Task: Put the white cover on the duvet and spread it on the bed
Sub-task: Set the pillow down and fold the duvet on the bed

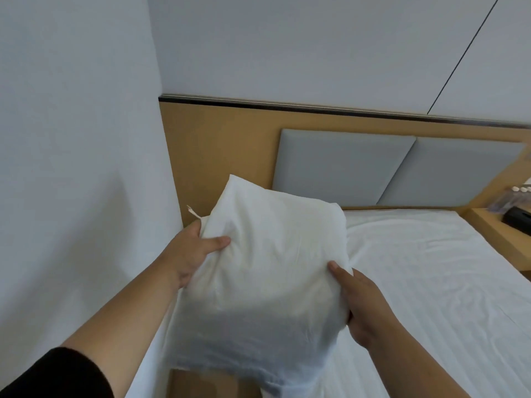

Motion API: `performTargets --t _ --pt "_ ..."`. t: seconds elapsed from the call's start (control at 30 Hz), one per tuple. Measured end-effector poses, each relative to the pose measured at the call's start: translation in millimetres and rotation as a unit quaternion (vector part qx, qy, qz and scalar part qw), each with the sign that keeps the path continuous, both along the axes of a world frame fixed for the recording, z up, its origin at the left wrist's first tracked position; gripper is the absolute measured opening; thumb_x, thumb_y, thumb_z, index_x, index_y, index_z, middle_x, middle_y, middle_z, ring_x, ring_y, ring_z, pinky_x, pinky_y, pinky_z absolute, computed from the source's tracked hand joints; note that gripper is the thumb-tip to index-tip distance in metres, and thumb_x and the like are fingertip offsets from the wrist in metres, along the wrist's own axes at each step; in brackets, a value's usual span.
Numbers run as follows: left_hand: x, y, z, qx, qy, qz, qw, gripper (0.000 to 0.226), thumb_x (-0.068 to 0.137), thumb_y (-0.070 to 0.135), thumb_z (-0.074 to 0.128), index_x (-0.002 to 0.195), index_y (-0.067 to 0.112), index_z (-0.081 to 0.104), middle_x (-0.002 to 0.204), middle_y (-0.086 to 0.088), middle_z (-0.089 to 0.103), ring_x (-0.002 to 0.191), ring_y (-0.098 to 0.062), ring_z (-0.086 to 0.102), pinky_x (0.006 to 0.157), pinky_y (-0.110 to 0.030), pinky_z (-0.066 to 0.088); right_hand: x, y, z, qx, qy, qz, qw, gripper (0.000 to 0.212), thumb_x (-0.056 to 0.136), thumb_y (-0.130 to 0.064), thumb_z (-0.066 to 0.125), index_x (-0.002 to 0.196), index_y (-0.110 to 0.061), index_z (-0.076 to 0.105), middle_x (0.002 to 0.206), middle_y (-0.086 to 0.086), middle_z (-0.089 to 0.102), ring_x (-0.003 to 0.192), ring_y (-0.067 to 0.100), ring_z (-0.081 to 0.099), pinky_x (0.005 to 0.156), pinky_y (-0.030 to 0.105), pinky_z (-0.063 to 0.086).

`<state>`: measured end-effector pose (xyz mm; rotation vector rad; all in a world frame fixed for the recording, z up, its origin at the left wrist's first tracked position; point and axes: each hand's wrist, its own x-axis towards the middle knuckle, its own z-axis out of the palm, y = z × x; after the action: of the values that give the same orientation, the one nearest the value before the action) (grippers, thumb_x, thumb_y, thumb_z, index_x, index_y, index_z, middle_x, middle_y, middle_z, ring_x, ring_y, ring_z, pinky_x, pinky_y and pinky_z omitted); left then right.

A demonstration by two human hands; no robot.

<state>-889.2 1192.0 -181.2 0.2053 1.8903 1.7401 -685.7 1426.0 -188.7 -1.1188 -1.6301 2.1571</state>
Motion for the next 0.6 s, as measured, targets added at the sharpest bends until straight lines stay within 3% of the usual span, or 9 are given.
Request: performTargets --t 0.13,0.23,0.3,0.43,0.6 --pt "-75 54 4 -0.042 0.029 -0.071 0.996 0.044 0.076 0.032 0.086 0.114 0.033 0.064 0.112 0.009 0.073 0.106 -0.021 0.069 0.097 -0.049 0.053 -39 37 -8 -0.061 0.016 -0.027 0.998 0.038 0.09 -0.026 0.07 0.124 -0.013 0.064 0.114 0.006 0.075 0.105 0.029 0.072 0.091 0.047 0.056" --pt "-121 108 -3 -0.071 0.051 -0.115 0.99 0.041 0.078 0.028 0.086 0.112 0.028 0.064 0.11 0.007 0.073 0.104 -0.021 0.069 0.097 -0.049 0.053 -66 67 -22 -0.101 0.017 -0.063 0.993 0.039 0.09 -0.024 0.068 0.126 -0.013 0.062 0.115 0.006 0.075 0.105 0.029 0.072 0.089 0.047 0.056" --pt "-150 150 -13 -0.096 0.06 -0.141 0.983 0.037 0.082 0.023 0.082 0.113 0.026 0.062 0.109 0.006 0.071 0.1 -0.019 0.068 0.095 -0.045 0.053 -87 88 -37 -0.123 0.017 -0.098 0.987 0.037 0.091 -0.027 0.068 0.125 -0.012 0.063 0.113 0.006 0.075 0.103 0.027 0.072 0.086 0.044 0.056" --pt "-212 236 -44 -0.134 0.061 -0.183 0.972 0.037 0.08 0.023 0.084 0.109 0.029 0.061 0.11 0.006 0.071 0.102 -0.02 0.067 0.096 -0.047 0.053 -136 143 -75 -0.158 0.009 -0.16 0.974 0.041 0.093 -0.04 0.066 0.125 -0.015 0.065 0.115 0.003 0.075 0.106 0.025 0.072 0.094 0.046 0.054" --pt "-270 342 -78 -0.188 0.03 -0.222 0.956 0.034 0.081 0.023 0.083 0.103 0.03 0.058 0.11 0.005 0.069 0.104 -0.021 0.066 0.098 -0.048 0.051 -188 217 -116 -0.186 -0.01 -0.226 0.956 0.041 0.094 -0.035 0.065 0.129 -0.015 0.06 0.115 0.004 0.075 0.108 0.028 0.071 0.1 0.053 0.052"
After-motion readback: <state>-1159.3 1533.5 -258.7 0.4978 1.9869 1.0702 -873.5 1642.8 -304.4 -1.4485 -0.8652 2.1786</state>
